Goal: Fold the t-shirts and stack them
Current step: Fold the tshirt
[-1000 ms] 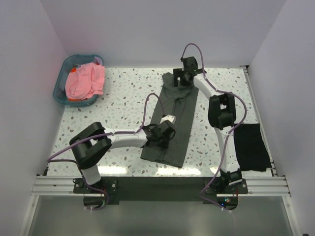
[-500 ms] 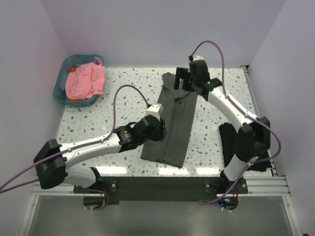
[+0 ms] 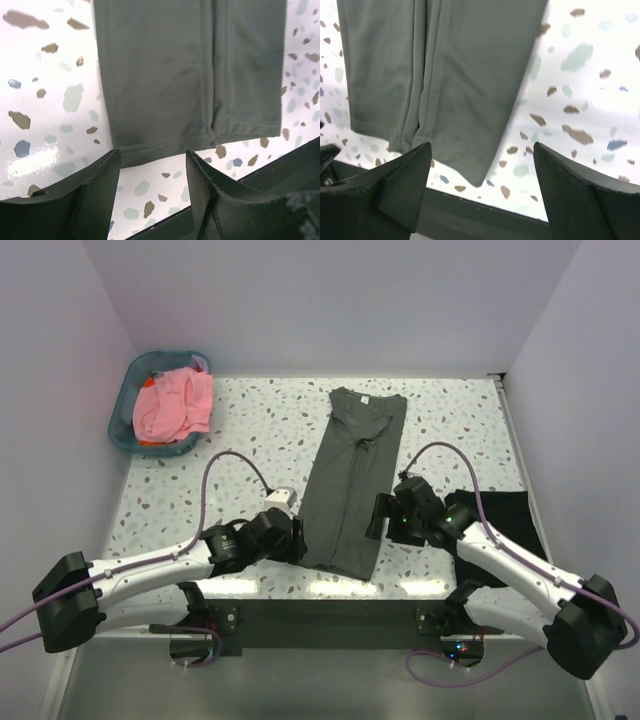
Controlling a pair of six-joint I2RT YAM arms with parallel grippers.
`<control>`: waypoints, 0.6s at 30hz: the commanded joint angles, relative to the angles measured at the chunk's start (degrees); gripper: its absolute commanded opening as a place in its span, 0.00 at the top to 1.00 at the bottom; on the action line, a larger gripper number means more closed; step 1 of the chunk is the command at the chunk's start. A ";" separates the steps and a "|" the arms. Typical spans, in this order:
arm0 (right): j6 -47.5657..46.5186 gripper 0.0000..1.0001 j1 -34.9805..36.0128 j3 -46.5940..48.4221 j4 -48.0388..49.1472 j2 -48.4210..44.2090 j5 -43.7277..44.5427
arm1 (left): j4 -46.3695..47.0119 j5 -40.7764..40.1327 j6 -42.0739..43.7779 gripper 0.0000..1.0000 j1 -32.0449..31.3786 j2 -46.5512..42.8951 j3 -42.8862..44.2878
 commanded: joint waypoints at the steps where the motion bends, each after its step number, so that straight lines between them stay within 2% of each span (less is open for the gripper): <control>1: 5.97 0.18 0.45 -3.00 -3.34 -5.04 -2.28 | 0.68 1.60 -3.04 0.41 0.10 -0.40 -2.21; 3: 7.99 0.25 0.36 -4.85 -3.78 -7.49 -2.28 | 1.46 0.55 -4.89 0.42 0.18 -0.04 -3.79; 11: 16.34 0.39 2.46 -13.73 1.39 -9.79 -7.64 | 7.70 0.55 -7.00 0.46 2.29 0.05 -9.06; 18: 23.54 0.40 10.10 -18.04 7.46 -7.78 -4.31 | 12.27 3.45 -5.25 0.47 3.35 1.63 -11.09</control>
